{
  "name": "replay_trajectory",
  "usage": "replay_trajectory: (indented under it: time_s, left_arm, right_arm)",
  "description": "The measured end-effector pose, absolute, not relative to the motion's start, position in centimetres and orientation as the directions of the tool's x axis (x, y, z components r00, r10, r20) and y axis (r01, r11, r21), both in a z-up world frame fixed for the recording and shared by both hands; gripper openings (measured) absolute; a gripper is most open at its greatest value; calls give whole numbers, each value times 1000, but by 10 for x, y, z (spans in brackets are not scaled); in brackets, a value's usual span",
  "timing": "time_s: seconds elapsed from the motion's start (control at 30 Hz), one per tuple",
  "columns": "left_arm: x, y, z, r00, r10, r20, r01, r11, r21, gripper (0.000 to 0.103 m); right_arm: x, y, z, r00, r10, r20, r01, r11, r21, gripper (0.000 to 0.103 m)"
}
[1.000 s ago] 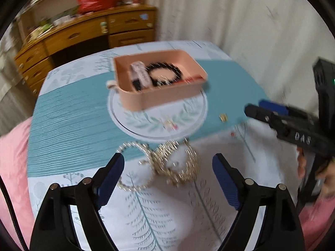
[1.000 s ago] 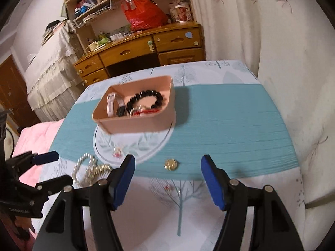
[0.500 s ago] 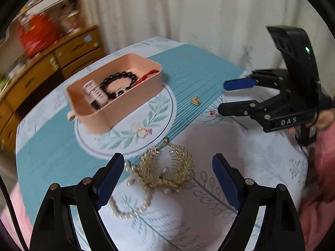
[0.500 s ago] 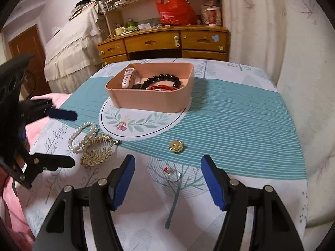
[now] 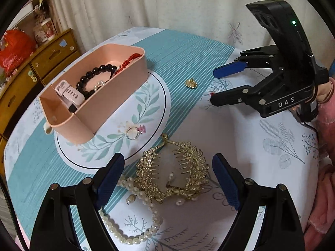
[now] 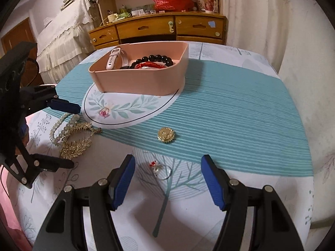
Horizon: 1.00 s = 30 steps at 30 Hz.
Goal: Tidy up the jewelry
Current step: 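Move the left gripper toward the gold leaf hair comb while the right gripper grasps the small red-stone ring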
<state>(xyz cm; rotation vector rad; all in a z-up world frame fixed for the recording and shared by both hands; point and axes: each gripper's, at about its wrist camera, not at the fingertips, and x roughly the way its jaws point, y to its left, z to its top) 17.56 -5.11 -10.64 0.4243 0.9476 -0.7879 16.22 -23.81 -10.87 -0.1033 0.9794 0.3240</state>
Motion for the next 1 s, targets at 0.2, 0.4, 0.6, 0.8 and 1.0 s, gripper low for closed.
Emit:
replay_trajectory:
  time_s: [0.2, 0.4, 0.6, 0.8, 1.0]
  left_arm:
    - [178, -46, -117, 315, -418, -852, 762, 646, -35, 74]
    - [177, -45, -118, 319, -424, -847, 765, 643, -33, 74]
    - [173, -48, -116, 354, -398, -846, 710, 703, -34, 73]
    - [171, -47, -114, 374, -401, -836, 631, 771, -87, 73]
    - [169, -44, -95, 408, -393, -824, 576, 811, -101, 73]
  right_arm:
    - [158, -232, -109, 533, 132, -836, -285, 958, -31, 53]
    - [155, -228, -109, 538, 130, -833, -280, 959, -32, 43]
    - [152, -222, -108, 528, 171, -832, -301, 953, 5, 24]
    - [154, -226, -108, 500, 238, -832, -290, 952, 98, 20]
    - [152, -230, -106, 483, 259, -836, -258, 955, 147, 19]
